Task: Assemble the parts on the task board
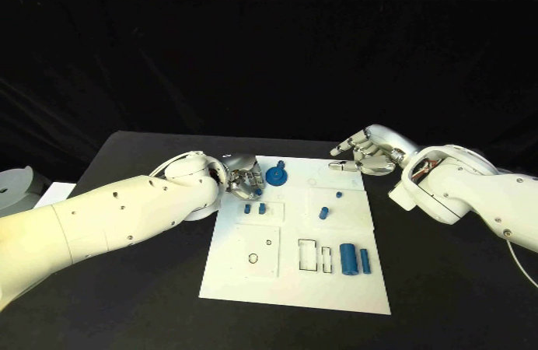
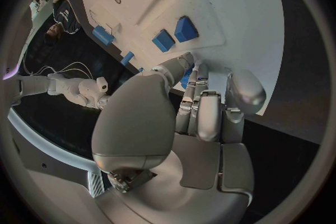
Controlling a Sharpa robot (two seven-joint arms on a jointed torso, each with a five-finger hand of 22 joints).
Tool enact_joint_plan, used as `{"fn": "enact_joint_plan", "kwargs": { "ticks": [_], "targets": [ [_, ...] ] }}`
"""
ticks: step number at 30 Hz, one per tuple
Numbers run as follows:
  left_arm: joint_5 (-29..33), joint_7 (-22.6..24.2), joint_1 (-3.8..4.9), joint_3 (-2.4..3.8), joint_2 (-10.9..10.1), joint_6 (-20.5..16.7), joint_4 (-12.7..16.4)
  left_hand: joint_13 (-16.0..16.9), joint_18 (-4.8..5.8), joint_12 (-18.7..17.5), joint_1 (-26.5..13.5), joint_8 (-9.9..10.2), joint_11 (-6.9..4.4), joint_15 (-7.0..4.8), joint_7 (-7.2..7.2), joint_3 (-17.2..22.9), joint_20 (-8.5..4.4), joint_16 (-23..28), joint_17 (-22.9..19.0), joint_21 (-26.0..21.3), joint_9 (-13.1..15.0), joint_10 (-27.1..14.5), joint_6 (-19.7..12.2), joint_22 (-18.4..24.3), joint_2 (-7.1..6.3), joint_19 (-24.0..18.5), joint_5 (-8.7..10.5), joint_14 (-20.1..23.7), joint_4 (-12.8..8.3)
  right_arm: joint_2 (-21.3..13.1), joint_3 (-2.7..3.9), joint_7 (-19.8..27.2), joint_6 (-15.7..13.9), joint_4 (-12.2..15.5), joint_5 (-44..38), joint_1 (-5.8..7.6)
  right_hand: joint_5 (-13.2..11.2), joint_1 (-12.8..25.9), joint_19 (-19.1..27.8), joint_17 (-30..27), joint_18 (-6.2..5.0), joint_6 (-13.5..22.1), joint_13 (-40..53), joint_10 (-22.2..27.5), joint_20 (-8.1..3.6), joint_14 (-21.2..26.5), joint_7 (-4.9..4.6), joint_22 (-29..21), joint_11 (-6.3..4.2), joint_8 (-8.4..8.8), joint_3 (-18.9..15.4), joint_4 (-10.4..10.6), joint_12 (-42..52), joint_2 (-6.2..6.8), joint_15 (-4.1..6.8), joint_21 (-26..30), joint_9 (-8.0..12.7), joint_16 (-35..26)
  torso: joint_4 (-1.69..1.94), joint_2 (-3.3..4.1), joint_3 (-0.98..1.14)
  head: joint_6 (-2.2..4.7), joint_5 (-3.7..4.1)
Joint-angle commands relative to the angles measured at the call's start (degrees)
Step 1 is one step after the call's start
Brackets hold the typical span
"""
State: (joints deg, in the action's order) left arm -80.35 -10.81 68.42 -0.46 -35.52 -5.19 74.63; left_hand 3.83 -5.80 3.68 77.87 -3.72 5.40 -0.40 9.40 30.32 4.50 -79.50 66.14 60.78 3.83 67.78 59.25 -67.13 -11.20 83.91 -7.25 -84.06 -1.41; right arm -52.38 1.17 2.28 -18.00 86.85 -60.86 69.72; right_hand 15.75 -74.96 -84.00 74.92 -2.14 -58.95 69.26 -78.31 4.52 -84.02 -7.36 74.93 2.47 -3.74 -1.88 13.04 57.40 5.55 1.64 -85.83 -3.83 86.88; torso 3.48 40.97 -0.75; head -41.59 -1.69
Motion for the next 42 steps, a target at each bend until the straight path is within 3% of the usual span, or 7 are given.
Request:
{"fn": "enact_joint_plan", "kwargs": {
  "ticks": [1,13,23,26,29,35,42],
  "targets": [
    [-0.2,-0.7,-0.19,-0.12,0.0,0.8,-0.1,0.0,0.09,-0.2,-0.7,0.2,0.1,0.53,0.06,-0.4,0.55,0.3,-0.4,-0.5,-0.1,-0.8,-0.8,0.2,-0.44,0.8,0.12,-1.5,0.2,0.0,0.0,0.1,0.8,0.0,-0.2,-0.05,0.2,-0.2,-1.2,8.7,0.14,-0.5,-0.4,0.7,0.01,-4.6,0.0,6.4,-0.02,-0.2,-0.3,0.1,-0.9,-0.62,0.01,0.3,-0.1,-0.4,0.04,-0.05,-0.02,-0.02,0.08],
    [5.0,4.1,-0.18,0.09,-3.7,-4.9,2.4,-0.1,-0.34,0.0,-0.8,-0.5,0.4,0.78,0.19,-1.2,0.97,0.8,-1.7,-2.4,0.1,-2.8,-1.1,1.5,-0.85,0.4,-0.35,-1.2,0.1,-0.2,0.0,-2.4,2.4,-2.1,-5.4,-0.12,-1.7,-7.4,0.3,2.6,-0.52,-0.6,-24.9,12.1,-0.16,-3.2,-0.54,3.4,0.12,-0.22,2.0,-1.7,-33.1,-2.93,-0.08,2.1,-0.1,-4.7,0.1,-0.1,-0.05,0.18,0.42],
    [35.6,17.4,-0.16,0.42,-8.3,-14.6,4.4,-0.1,-1.46,0.3,-1.0,-0.8,0.87,1.11,0.88,-1.3,1.33,2.5,-4.9,-8.7,0.1,-3.5,-0.3,6.2,0.1,-1.3,-1.01,-0.2,0.6,-0.5,0.0,-7.8,5.0,-2.1,-23.1,-1.29,-5.6,-12.7,1.5,0.9,-1.17,-3.1,-42.2,12.8,0.16,-3.1,0.12,0.4,0.75,-0.26,7.7,-2.8,-47.1,-0.95,-0.43,4.1,-0.1,-6.2,0.03,-0.1,-0.1,0.66,1.26],
    [53.6,24.2,-0.15,0.4,-9.2,-15.5,4.8,0.2,-2.77,1.2,-0.8,-1.3,0.84,1.04,0.91,-0.8,1.54,6.3,-11.6,-16.3,0.2,-2.6,0.7,11.7,1.38,-3.9,-1.09,2.3,0.8,-0.4,0.0,-9.3,6.1,-1.4,-29.5,-1.74,-7.0,-13.1,1.6,0.7,-1.25,-4.1,-47.1,12.0,0.27,-3.1,0.42,-0.1,0.8,-0.23,10.1,-2.7,-49.5,-0.05,-0.46,4.5,-0.1,-6.5,0.01,-0.09,-0.08,0.85,1.94],
    [70.2,30.1,-0.15,0.22,-10.0,-15.4,6.0,0.7,-2.66,3.1,0.1,-2.4,-0.2,0.44,0.12,0.1,1.17,5.5,-10.3,-14.7,0.6,0.2,2.5,10.5,3.27,-3.5,-1.31,1.9,0.6,-0.1,-0.01,-10.3,6.8,-1.0,-33.6,-2.08,-9.3,-13.3,1.8,0.5,-1.34,-4.6,-50.4,11.3,0.34,-3.1,0.6,-0.6,0.8,-0.1,12.5,-2.6,-50.8,0.62,-0.6,4.9,-0.1,-6.7,-0.09,-0.02,-0.04,1.14,2.5],
    [83.2,35.2,-0.16,-0.16,-11.2,-13.6,8.7,0.6,-3.9,3.7,-0.7,-2.6,-0.09,0.59,0.27,-0.8,1.09,9.3,-17.2,-23.5,0.3,-0.5,1.9,16.8,3.47,-6.9,-1.39,5.1,0.7,0.5,-0.07,-11.5,8.1,-0.6,-38.2,-2.83,-9.9,-12.6,2.3,-0.4,-1.66,-4.9,-54.9,11.1,0.2,-3.0,0.64,-2.2,0.8,0.05,16.1,-2.4,-52.6,2.24,-0.49,5.9,0.0,-7.5,0.12,-0.02,-0.14,1.16,3.28],
    [87.0,36.7,-0.19,-0.48,-12.1,-12.4,10.7,0.5,-4.27,4.0,-0.8,-2.7,0.06,0.68,0.38,-1.2,1.2,10.5,-19.3,-26.2,0.3,-0.9,1.6,18.7,3.57,-8.1,-1.39,6.3,0.6,1.5,-0.2,-11.8,9.4,-0.3,-40.2,-3.34,-9.9,-12.0,2.6,-1.9,-1.83,-5.1,-58.6,11.2,0.09,-2.8,0.68,-3.1,0.88,0.03,19.3,-2.7,-53.5,3.19,-0.34,6.6,-0.1,-8.7,0.06,0.01,-0.1,1.06,3.25]
  ]
}}
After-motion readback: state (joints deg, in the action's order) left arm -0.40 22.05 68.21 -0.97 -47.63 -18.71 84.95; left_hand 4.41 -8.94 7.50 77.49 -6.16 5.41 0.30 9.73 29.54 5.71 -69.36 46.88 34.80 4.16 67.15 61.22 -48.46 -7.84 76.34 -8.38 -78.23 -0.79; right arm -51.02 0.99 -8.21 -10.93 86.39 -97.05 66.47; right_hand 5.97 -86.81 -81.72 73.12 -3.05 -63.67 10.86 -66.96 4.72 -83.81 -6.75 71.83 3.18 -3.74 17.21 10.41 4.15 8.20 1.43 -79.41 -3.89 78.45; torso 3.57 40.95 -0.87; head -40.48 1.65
